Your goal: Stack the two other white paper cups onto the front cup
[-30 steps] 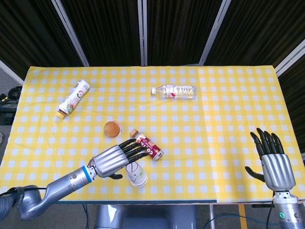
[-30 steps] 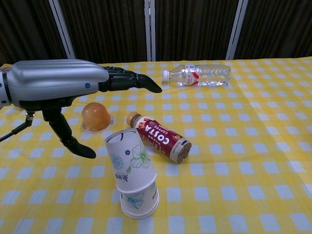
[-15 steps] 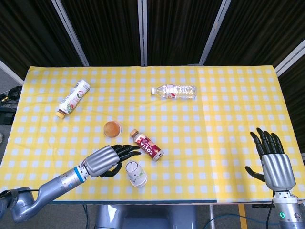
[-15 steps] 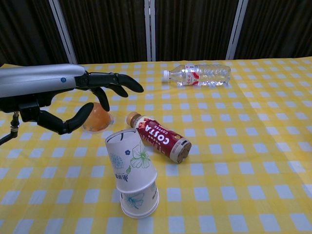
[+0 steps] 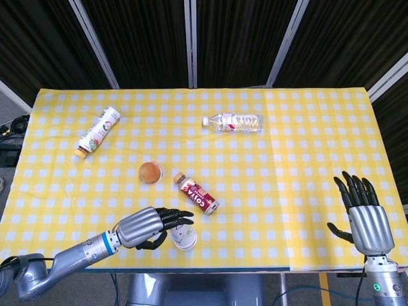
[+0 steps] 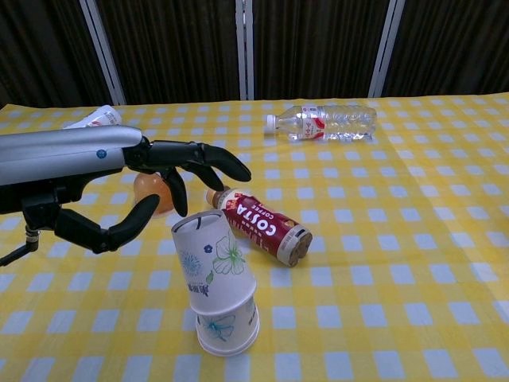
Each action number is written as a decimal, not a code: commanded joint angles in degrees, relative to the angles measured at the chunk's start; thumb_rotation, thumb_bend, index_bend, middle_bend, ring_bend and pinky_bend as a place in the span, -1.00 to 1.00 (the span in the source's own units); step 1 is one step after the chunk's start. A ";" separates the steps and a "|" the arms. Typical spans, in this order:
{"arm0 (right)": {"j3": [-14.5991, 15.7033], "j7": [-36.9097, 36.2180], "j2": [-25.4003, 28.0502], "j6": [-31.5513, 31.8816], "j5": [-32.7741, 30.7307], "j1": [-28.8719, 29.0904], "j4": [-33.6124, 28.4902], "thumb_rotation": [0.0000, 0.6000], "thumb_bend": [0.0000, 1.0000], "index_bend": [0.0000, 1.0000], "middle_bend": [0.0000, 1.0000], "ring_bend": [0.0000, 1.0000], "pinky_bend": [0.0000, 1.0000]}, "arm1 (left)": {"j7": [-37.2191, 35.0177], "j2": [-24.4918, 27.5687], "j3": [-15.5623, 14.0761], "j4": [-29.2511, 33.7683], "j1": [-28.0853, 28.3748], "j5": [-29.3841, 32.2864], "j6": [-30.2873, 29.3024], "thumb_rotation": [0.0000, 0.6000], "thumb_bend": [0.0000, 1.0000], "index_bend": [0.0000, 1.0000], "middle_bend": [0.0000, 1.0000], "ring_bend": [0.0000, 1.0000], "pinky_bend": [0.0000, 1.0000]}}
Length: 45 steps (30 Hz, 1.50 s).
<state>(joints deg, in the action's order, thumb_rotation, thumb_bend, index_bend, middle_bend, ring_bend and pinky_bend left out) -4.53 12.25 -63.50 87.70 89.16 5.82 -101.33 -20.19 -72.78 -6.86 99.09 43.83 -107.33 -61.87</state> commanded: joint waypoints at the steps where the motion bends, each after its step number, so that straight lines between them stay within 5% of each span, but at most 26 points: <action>1: -0.02 -0.04 0.00 -0.08 -0.06 0.01 0.02 1.00 -1.00 -1.00 -1.00 -1.00 -1.00 | 0.07 -0.15 -0.35 0.43 0.36 -0.19 0.55 1.00 0.74 -0.77 -0.88 -0.71 -0.37; 32: 0.12 0.96 -0.54 -0.82 -0.14 0.13 0.31 1.00 -1.00 -1.00 -1.00 -1.00 -1.00 | 5.10 -5.89 -2.67 -1.01 3.04 0.13 7.41 1.00 0.72 -0.77 -0.87 -0.70 -0.36; 42: 0.12 1.00 -0.58 -0.88 -0.16 0.12 0.38 1.00 -1.00 -1.00 -1.00 -1.00 -1.00 | 6.18 -5.44 -1.49 -1.47 2.19 0.86 3.82 1.00 0.71 -0.75 -0.87 -0.70 -0.38; 45: 0.15 1.05 -0.58 -0.88 -0.08 0.12 0.35 1.00 -1.00 -1.00 -1.00 -1.00 -1.00 | 7.29 -4.59 -0.53 -2.16 1.69 1.04 1.96 1.00 0.70 -0.75 -0.87 -0.71 -0.57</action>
<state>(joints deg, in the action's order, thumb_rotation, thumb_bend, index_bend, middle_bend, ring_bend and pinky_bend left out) -4.38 13.29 -64.08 86.81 89.08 5.94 -100.97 -13.58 -77.90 -7.97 97.36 45.87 -106.43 -59.00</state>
